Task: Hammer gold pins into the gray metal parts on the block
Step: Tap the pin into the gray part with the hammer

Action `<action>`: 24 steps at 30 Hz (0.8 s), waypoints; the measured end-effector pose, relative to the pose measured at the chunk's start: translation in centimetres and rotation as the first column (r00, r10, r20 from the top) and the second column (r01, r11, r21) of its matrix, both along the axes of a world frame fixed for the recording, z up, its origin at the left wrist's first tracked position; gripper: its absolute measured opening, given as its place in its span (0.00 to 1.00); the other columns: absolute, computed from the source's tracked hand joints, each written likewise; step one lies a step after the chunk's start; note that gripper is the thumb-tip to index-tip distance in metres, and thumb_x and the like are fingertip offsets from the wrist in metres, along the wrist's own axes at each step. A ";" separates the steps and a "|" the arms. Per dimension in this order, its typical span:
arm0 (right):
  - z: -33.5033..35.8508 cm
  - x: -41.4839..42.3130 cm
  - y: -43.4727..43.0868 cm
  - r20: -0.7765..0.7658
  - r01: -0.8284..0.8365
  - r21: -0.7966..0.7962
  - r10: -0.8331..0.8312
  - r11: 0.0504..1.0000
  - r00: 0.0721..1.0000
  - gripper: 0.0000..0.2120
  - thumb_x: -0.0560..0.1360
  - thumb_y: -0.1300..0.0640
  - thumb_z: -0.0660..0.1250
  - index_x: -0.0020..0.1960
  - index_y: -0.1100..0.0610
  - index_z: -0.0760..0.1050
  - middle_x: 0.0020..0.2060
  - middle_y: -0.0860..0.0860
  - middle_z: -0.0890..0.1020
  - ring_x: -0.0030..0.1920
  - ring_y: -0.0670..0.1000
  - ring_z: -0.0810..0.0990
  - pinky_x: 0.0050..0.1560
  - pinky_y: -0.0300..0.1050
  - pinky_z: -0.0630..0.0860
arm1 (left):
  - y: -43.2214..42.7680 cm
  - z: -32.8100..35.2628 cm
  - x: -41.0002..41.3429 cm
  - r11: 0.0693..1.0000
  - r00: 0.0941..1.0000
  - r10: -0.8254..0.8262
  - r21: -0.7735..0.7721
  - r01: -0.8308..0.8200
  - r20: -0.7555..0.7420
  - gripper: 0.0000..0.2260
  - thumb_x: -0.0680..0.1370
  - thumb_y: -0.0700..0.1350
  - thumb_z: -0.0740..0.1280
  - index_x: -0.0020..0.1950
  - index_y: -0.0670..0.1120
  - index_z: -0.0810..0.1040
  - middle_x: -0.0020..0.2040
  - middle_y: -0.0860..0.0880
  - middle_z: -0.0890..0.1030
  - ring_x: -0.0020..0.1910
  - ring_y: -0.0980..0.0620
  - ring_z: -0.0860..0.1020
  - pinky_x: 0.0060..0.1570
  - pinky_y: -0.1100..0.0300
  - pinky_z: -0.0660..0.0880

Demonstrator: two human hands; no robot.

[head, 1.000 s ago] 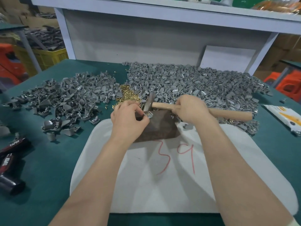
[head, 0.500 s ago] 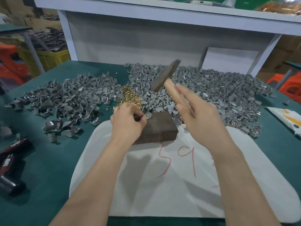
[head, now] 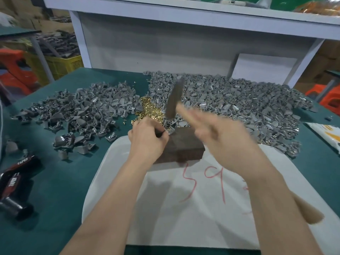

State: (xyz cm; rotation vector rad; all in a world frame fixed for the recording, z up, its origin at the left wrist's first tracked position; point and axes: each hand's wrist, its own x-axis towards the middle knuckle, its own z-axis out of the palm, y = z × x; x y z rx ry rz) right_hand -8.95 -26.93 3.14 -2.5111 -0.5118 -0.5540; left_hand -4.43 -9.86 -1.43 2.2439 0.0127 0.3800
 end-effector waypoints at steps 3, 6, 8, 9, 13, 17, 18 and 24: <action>-0.7 0.0 0.1 -0.122 0.058 -0.096 -0.069 0.994 0.990 0.25 0.77 0.53 0.62 0.66 0.29 0.62 0.53 0.39 0.81 0.49 0.46 0.79 0.53 0.41 0.74 | 0.0 0.0 0.0 0.999 1.000 0.012 0.032 -0.011 -0.014 0.10 0.73 0.43 0.71 0.34 0.53 0.75 0.52 0.51 0.79 0.60 0.46 0.71 0.63 0.48 0.66; -0.4 0.0 -0.2 0.072 0.070 0.074 -0.075 0.995 0.995 0.26 0.77 0.56 0.63 0.66 0.29 0.63 0.54 0.33 0.78 0.46 0.33 0.74 0.46 0.23 0.67 | -0.1 0.0 0.0 1.000 1.000 0.011 0.015 -0.011 0.007 0.13 0.73 0.42 0.71 0.32 0.54 0.72 0.47 0.51 0.78 0.57 0.45 0.72 0.61 0.48 0.68; -0.2 0.0 -0.6 0.129 0.044 0.117 -0.059 0.992 0.990 0.24 0.77 0.57 0.63 0.68 0.36 0.66 0.49 0.29 0.76 0.42 0.27 0.73 0.45 0.18 0.64 | -0.2 0.0 -0.1 1.000 1.000 0.012 0.006 -0.012 0.009 0.13 0.73 0.42 0.71 0.32 0.53 0.72 0.44 0.53 0.77 0.56 0.44 0.74 0.60 0.48 0.68; -0.1 0.1 -0.5 0.081 0.027 0.068 -0.033 0.997 0.996 0.23 0.77 0.56 0.62 0.69 0.36 0.66 0.50 0.28 0.76 0.46 0.27 0.74 0.49 0.20 0.66 | -0.1 0.0 0.0 1.000 1.000 0.012 0.012 -0.012 0.004 0.12 0.73 0.42 0.71 0.33 0.52 0.73 0.45 0.53 0.77 0.57 0.44 0.73 0.60 0.48 0.68; -0.6 0.0 -0.1 -0.174 0.075 -0.128 -0.097 0.989 0.980 0.23 0.78 0.52 0.61 0.68 0.34 0.64 0.54 0.42 0.81 0.50 0.49 0.78 0.48 0.42 0.72 | 0.0 0.2 -0.1 0.998 1.000 0.013 0.061 -0.011 -0.025 0.08 0.74 0.44 0.70 0.36 0.53 0.76 0.51 0.53 0.78 0.59 0.47 0.71 0.62 0.51 0.66; -0.3 -0.3 -0.2 0.059 0.093 0.119 -0.101 0.988 0.993 0.23 0.78 0.56 0.63 0.69 0.36 0.66 0.52 0.29 0.75 0.49 0.35 0.78 0.48 0.27 0.71 | -0.1 0.1 -0.2 0.999 1.000 0.011 0.050 -0.011 0.008 0.10 0.73 0.42 0.71 0.34 0.51 0.75 0.44 0.53 0.77 0.56 0.44 0.73 0.58 0.51 0.67; -0.2 -0.2 -0.4 0.106 0.074 0.168 -0.093 0.983 0.990 0.24 0.78 0.57 0.63 0.69 0.36 0.65 0.50 0.25 0.73 0.47 0.28 0.75 0.47 0.20 0.67 | -0.1 0.1 -0.2 0.999 1.000 0.012 0.037 -0.013 0.017 0.11 0.73 0.41 0.70 0.33 0.51 0.74 0.40 0.54 0.76 0.55 0.43 0.74 0.57 0.51 0.68; -0.4 0.1 0.0 -0.220 0.043 -0.103 -0.065 0.994 0.973 0.24 0.78 0.52 0.61 0.68 0.32 0.63 0.57 0.40 0.80 0.55 0.48 0.78 0.57 0.48 0.74 | 0.0 0.2 -0.1 0.999 1.000 0.014 0.048 -0.013 -0.026 0.11 0.73 0.45 0.70 0.34 0.55 0.73 0.51 0.52 0.78 0.60 0.47 0.71 0.63 0.51 0.65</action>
